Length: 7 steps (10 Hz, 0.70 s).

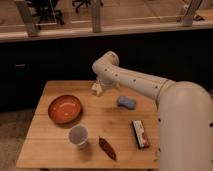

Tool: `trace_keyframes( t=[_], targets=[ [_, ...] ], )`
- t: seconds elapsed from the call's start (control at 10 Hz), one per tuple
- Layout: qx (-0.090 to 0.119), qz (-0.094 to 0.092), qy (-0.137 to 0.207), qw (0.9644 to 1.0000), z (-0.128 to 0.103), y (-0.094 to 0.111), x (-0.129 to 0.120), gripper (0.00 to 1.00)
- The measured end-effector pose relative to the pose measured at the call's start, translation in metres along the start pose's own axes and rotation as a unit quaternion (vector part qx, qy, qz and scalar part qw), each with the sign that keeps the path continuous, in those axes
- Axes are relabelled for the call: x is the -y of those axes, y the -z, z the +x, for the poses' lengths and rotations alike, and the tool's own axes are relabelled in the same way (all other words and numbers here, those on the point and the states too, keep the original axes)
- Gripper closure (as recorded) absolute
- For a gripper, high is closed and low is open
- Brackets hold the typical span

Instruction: Move the arm in a circular motion

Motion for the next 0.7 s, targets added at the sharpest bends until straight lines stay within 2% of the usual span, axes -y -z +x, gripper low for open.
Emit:
trace_keyframes(
  t=[0.7],
  targets=[
    [0.005,0.004,-0.017,0.9998,-0.0012,-0.0005,-0.0018,0.2]
  ],
)
